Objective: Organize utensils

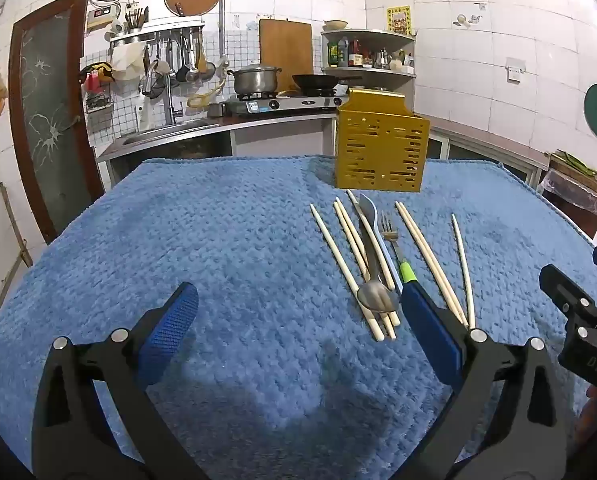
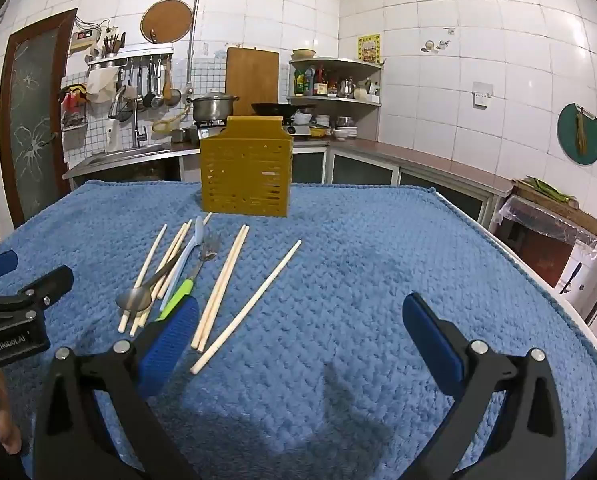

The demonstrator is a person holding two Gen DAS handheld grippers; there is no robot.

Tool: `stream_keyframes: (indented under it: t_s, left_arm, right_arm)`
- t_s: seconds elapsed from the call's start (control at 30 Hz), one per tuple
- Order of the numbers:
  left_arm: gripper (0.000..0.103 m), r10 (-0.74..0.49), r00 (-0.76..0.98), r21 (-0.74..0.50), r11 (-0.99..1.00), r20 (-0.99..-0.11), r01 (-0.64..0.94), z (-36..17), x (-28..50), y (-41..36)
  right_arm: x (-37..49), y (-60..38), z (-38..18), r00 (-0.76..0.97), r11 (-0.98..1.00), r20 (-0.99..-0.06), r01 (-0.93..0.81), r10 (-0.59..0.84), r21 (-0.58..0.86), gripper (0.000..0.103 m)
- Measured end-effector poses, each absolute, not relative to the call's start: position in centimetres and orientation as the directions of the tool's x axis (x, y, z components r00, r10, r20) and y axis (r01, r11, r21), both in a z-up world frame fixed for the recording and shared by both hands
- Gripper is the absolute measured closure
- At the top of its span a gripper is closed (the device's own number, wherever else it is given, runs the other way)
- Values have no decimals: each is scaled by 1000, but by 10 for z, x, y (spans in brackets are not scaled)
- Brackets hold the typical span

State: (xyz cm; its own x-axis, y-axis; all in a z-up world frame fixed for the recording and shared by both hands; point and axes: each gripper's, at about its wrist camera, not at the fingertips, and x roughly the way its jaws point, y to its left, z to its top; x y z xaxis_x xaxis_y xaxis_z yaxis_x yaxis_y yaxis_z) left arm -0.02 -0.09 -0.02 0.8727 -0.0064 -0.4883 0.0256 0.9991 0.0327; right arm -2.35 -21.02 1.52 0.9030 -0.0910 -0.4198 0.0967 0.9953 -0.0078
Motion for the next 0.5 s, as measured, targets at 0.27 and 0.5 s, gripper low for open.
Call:
stream_keyframes:
  t_s: [0.27,0.5]
  left_arm:
    - [5,-14,872,29,999,-490,33,2,0,-3]
    - [5,-9,871,37,999,-491,31,4,-1,-5]
  right_arm:
    - [-23,-214,19,904,995,-418,99,-93,-9,4]
    - [-32,-218,21,906,995,-412,103,-98,-10,4]
